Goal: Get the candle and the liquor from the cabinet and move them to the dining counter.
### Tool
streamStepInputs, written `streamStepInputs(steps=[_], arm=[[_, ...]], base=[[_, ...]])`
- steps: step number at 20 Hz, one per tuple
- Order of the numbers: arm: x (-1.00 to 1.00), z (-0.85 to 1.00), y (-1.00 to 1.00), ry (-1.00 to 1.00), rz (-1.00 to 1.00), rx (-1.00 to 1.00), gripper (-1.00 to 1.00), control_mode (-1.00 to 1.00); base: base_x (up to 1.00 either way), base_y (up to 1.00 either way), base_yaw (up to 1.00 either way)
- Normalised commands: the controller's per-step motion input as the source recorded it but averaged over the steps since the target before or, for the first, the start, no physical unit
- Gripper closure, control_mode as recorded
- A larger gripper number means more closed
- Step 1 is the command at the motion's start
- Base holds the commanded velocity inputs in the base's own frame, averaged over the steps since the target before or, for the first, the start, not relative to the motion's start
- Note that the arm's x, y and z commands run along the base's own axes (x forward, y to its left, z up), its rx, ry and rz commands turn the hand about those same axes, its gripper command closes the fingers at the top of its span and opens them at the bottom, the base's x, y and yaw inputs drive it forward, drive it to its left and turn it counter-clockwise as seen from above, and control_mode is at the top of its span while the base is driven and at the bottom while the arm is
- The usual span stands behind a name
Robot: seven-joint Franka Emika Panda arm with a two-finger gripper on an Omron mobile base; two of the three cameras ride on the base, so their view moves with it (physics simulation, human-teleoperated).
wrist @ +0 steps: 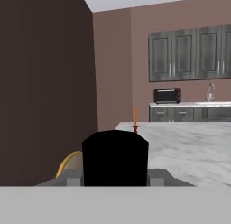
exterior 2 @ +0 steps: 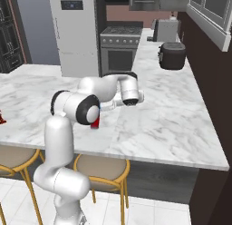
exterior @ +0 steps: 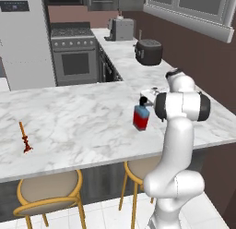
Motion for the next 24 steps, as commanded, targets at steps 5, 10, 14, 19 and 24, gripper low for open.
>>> streamStepInputs(steps=[5,10,14,19,24], arm=[[0.0,-0.25,0.09,0.0,0.0,0.0,1.0,-1.0],[0.0,-0.21,0.08,0.0,0.0,0.0,1.0,-1.0],[0.0,-0.14,0.1,0.0,0.0,-0.02,1.0,-1.0],[0.08,-0.14,0.16,0.0,0.0,-0.03,1.0,-1.0],[0.07,-0.07,0.07,0.0,0.0,-0.01,1.0,-1.0]], base=[[0.0,0.0,0.0],[0.0,0.0,0.0],[0.0,0.0,0.0],[0.0,0.0,0.0],[0.0,0.0,0.0]])
